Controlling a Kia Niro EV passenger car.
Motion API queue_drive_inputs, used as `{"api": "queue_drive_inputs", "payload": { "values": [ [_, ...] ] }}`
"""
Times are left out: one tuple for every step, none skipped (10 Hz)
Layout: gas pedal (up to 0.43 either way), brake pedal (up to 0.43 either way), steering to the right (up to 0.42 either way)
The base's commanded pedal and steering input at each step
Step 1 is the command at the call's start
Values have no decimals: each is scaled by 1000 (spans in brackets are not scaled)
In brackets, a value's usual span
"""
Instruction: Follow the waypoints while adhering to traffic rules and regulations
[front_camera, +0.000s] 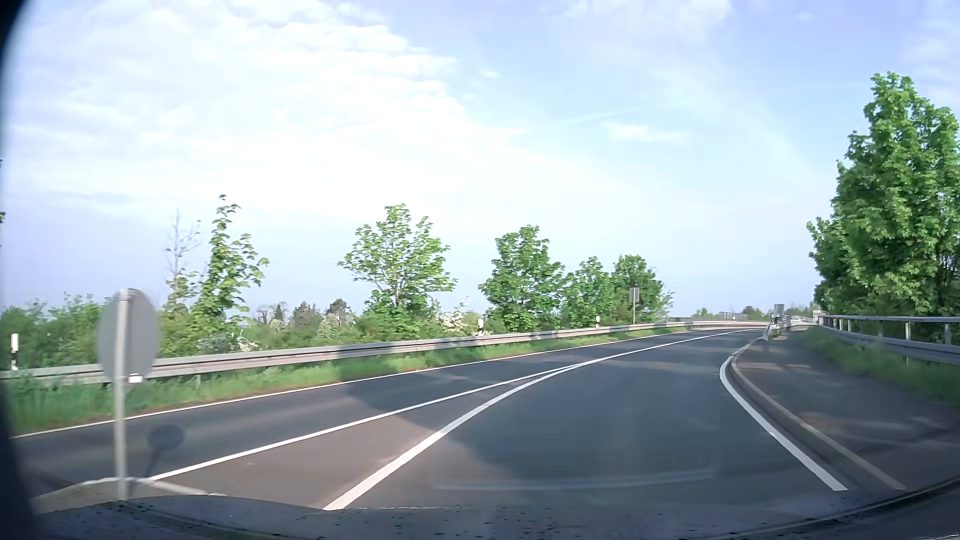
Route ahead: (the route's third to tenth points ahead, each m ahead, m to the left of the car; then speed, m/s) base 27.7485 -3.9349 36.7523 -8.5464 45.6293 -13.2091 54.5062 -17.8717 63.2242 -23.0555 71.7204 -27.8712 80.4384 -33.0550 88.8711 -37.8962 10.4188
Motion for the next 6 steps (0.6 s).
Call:
{"api": "queue_drive_inputs", "payload": {
  "values": [
    [280,0,115],
    [280,0,115],
    [280,0,114],
    [280,0,112],
    [280,0,108],
    [280,0,104]
  ]
}}
